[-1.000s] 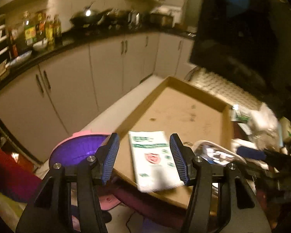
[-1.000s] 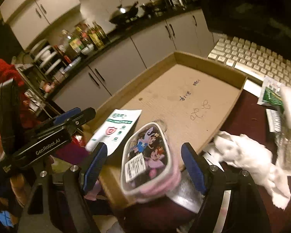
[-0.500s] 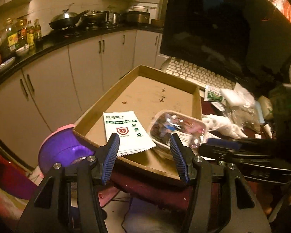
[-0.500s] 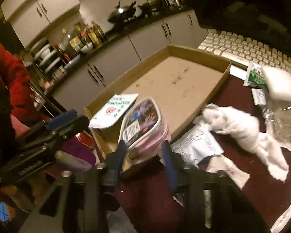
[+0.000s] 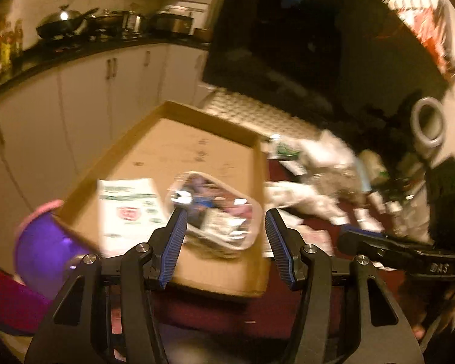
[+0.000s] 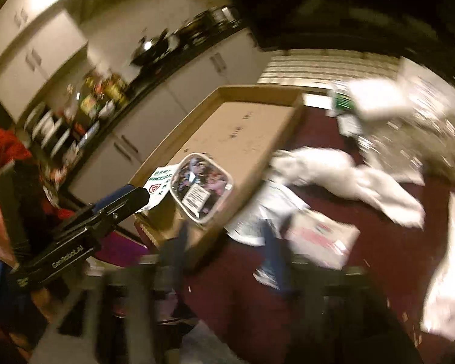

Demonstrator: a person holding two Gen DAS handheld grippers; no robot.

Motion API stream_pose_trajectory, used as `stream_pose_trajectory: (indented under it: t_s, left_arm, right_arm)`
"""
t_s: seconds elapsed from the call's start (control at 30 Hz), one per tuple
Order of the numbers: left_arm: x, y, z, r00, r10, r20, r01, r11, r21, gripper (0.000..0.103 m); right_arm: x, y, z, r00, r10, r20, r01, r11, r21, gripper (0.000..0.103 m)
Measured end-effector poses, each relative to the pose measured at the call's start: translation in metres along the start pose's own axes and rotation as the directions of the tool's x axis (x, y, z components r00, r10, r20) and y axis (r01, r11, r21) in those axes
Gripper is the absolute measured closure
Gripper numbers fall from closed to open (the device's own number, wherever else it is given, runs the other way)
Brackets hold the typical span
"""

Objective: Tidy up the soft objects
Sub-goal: 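Move both open tools back over the table items, then grasp the printed snack packet with left tool while right tool grasps the gauze package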

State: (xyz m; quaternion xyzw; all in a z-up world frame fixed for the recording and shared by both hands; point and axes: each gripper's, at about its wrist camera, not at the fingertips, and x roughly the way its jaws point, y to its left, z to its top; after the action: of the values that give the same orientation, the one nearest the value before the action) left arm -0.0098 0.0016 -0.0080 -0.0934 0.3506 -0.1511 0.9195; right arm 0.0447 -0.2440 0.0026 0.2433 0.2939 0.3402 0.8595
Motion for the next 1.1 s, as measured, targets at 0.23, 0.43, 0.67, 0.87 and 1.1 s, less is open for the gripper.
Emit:
stream_pose_trajectory:
  t_s: [0.23, 0.43, 0.67, 0.87, 1.1]
  left_arm:
    - [0.004, -0.053, -0.022, 1.0, -0.024, -0.015, 0.025, 0.998, 0.057, 0.049]
    - [0.022, -0.086, -0.041, 0.984, -0.11, -0.141, 0.12, 0.99, 0.067, 0.049]
    - [0.038, -0.098, -0.04, 0.974, -0.091, -0.208, 0.107, 0.992, 0.069, 0.049]
    - [0.054, -0.112, -0.038, 0.972, -0.052, -0.23, 0.088, 0.985, 0.148, 0.049]
    - [0.081, -0.117, -0.036, 0.958, -0.021, -0.285, 0.08, 0.977, 0.197, 0.049]
  right_arm:
    - [-0.058, -0.045, -0.038, 0.992, -0.111, 0.051, 0.109, 0.993, 0.05, 0.029]
    - [-0.085, -0.072, -0.054, 0.987, -0.131, 0.092, 0.121, 0.987, 0.108, 0.029]
    - [-0.101, -0.104, -0.06, 0.973, -0.215, 0.088, 0.198, 0.965, 0.174, 0.029]
    - [-0.111, -0.134, -0.055, 0.955, -0.286, 0.085, 0.26, 0.938, 0.23, 0.029]
    - [-0.112, -0.167, -0.051, 0.934, -0.353, 0.054, 0.315, 0.886, 0.339, 0.029]
